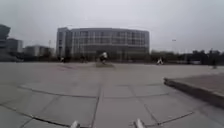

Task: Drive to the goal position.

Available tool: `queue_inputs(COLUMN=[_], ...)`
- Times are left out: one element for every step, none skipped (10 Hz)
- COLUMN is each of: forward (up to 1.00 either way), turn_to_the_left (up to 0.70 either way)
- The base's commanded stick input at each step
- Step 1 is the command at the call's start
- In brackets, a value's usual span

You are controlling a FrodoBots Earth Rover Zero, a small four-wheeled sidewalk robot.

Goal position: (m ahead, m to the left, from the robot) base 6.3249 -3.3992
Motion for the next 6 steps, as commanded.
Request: queue_inputs(forward=[1.0,1.0,1.0,1.0,1.0,1.0], turn_to_the_left=[0.02,-0.14,-0.38,-0.38,-0.38,-0.38])
